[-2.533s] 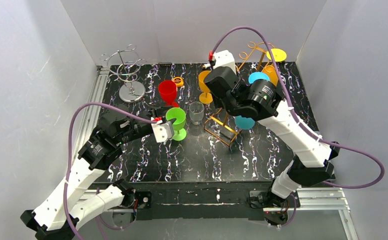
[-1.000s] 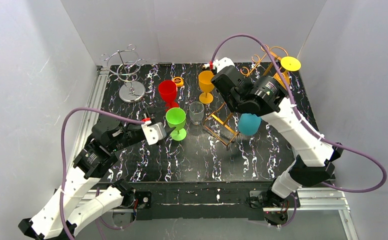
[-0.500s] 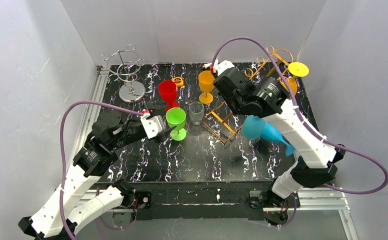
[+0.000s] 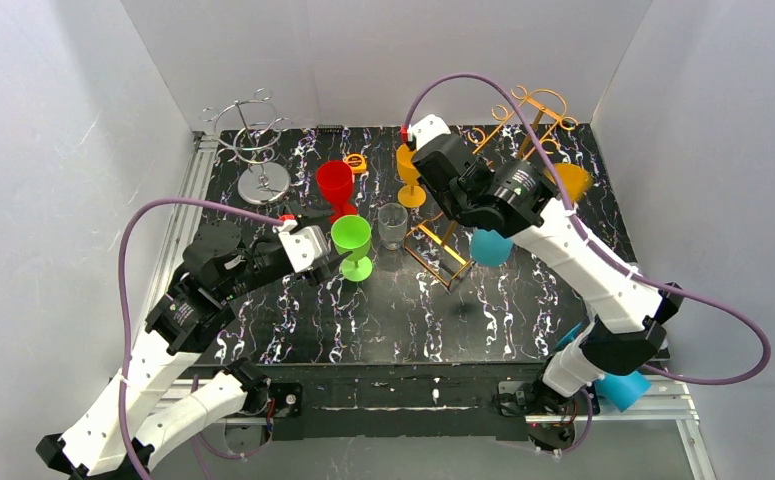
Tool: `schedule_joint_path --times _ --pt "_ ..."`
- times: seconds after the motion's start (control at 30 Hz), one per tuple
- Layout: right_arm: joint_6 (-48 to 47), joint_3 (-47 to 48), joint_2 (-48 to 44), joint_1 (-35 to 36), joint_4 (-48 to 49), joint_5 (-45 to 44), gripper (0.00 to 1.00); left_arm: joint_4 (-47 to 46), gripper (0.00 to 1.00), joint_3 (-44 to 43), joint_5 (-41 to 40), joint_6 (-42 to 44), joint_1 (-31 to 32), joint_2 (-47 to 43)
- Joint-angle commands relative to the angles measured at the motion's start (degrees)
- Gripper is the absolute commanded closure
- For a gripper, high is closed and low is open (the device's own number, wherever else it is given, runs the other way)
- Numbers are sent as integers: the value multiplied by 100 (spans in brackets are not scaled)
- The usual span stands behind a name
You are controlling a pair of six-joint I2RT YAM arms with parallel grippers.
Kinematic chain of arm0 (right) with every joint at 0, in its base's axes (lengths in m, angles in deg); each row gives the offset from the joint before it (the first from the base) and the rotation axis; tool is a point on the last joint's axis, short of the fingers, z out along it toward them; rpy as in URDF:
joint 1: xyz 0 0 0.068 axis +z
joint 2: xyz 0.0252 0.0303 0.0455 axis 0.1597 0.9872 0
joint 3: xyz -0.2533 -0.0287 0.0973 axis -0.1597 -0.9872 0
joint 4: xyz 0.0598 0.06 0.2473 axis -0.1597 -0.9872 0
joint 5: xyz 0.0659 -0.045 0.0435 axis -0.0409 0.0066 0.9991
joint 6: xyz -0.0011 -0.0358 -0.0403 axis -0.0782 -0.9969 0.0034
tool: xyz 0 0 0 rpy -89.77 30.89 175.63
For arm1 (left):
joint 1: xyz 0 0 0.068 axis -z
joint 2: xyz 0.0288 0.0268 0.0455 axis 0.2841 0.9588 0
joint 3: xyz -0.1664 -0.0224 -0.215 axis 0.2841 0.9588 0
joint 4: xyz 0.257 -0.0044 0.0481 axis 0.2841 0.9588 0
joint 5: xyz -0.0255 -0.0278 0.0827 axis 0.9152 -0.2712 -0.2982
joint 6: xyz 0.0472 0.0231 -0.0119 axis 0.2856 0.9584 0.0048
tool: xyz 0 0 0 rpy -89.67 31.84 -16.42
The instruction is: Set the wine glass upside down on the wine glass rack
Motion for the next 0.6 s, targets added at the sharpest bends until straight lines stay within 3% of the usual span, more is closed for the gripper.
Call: schedule_joint_path --times 0.0,0.1,0.13,0.27,0.33,0.57 --pt "248 -709 279 -24 -1154 1000 99 -65 34 48 -80 -219 -21 -20" --pt "273 -659 316 -25 -1181 965 99 -69 34 64 -108 -307 -23 6" --pt "297 -615 321 -25 -1180 983 93 -61 34 52 -125 -332 -24 20" --pt "470 -72 426 -44 -1181 954 24 -79 34 63 -190 -352 -24 36" --pt "579 424 550 -130 -1180 934 3 -85 34 87 -203 -351 -18 34" --pt "1137 1998 728 -720 -742 1049 2 -66 33 124 -234 -331 -19 -22"
